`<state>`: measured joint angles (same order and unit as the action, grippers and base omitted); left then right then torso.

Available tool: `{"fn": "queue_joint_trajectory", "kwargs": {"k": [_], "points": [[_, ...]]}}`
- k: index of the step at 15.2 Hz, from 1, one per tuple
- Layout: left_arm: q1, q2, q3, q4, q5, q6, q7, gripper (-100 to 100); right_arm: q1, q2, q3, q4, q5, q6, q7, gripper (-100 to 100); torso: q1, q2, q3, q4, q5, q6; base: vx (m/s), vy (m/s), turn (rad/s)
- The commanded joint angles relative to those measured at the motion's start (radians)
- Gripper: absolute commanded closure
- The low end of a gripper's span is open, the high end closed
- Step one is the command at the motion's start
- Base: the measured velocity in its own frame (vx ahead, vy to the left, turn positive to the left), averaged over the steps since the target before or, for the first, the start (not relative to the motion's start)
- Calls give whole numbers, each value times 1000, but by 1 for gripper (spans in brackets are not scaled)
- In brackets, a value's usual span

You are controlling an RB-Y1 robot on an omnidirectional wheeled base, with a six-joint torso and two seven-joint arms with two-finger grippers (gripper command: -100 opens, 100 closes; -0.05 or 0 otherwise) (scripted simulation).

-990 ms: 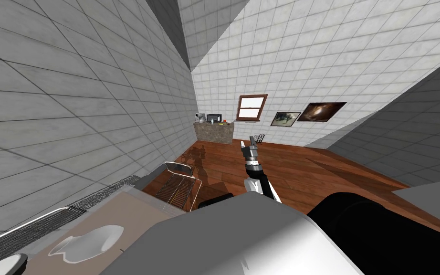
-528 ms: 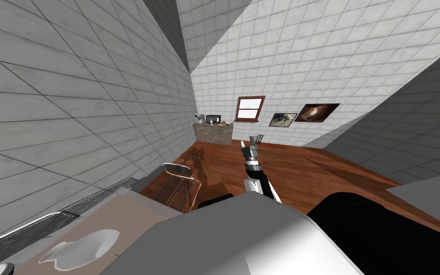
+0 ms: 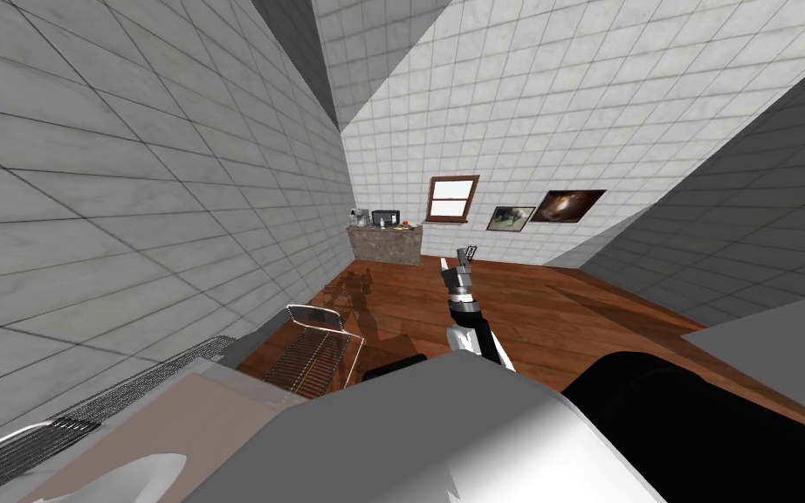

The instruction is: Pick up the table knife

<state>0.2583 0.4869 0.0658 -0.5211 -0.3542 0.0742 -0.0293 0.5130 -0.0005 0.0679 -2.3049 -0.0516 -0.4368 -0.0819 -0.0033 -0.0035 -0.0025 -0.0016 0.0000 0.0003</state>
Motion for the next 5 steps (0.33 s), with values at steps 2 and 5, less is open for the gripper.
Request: {"fn": "queue_joint_trajectory", "kwargs": {"k": [2, 5], "points": [[6, -2, 30, 20, -7, -25, -10, 100, 0, 0, 0, 0, 0, 0, 0, 0, 0, 0, 0, 0, 0, 0, 46, -49, -31], [43, 14, 21, 7, 28, -39, -13, 100, 0, 0, 0, 0, 0, 0, 0, 0, -1, 0, 0, 0, 0, 0, 55, -56, -98]]}}
